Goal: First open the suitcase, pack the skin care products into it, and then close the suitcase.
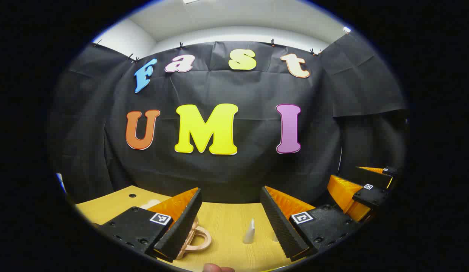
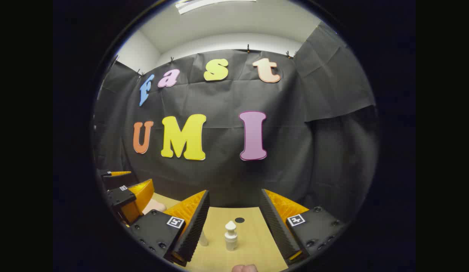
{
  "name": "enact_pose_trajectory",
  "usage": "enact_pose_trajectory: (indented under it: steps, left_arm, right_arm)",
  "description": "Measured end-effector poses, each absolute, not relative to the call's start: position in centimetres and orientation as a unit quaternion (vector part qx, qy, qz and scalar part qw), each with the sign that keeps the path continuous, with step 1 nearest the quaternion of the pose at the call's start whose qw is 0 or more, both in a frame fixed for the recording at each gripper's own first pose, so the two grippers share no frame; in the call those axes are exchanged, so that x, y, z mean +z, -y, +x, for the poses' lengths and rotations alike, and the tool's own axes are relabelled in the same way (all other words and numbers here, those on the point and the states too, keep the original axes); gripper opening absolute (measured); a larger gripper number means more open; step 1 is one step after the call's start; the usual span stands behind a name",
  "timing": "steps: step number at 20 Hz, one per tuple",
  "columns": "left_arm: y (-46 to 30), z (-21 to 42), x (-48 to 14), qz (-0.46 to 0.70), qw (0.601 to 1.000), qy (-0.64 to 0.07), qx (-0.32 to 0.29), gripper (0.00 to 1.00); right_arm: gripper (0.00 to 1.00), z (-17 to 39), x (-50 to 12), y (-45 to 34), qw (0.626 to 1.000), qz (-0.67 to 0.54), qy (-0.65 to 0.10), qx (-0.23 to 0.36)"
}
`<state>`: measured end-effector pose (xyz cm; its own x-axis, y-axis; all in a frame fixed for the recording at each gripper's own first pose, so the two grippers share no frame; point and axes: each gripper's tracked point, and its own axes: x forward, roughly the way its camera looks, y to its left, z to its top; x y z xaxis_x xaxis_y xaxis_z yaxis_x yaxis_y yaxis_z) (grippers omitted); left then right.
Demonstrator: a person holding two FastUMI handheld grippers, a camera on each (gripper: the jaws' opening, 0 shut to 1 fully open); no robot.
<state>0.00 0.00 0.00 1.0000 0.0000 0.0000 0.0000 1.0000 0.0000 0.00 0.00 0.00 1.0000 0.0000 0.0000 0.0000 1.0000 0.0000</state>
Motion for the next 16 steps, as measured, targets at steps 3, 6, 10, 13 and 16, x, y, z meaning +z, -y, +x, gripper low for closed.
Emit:
enact_pose_trajectory:
  steps: [3,6,10,13,16]
  left_arm:
    - [-0.2,0.1,-0.3,-0.002,1.000,-0.003,0.003,0.99]
    - [-0.4,0.1,-0.1,0.000,1.000,-0.003,0.002,0.99]
    - [-0.6,0.2,0.4,0.014,1.000,0.003,0.000,0.99]
    - [-1.1,0.2,0.1,0.012,1.000,-0.001,-0.001,0.99]
    - [-1.5,0.2,-0.2,0.013,1.000,-0.005,0.002,0.99]
  right_arm:
    - [0.80,0.0,-0.2,0.2,1.000,0.005,-0.004,-0.003]
    - [0.80,-0.1,0.0,0.3,1.000,0.004,-0.002,-0.005]
    - [0.80,0.0,-0.2,0.1,1.000,0.005,-0.004,-0.006]
    - [0.80,0.1,-0.2,-0.3,1.000,0.010,-0.005,-0.005]
    - [0.80,0.2,-0.3,-0.8,1.000,0.009,-0.008,-0.002]
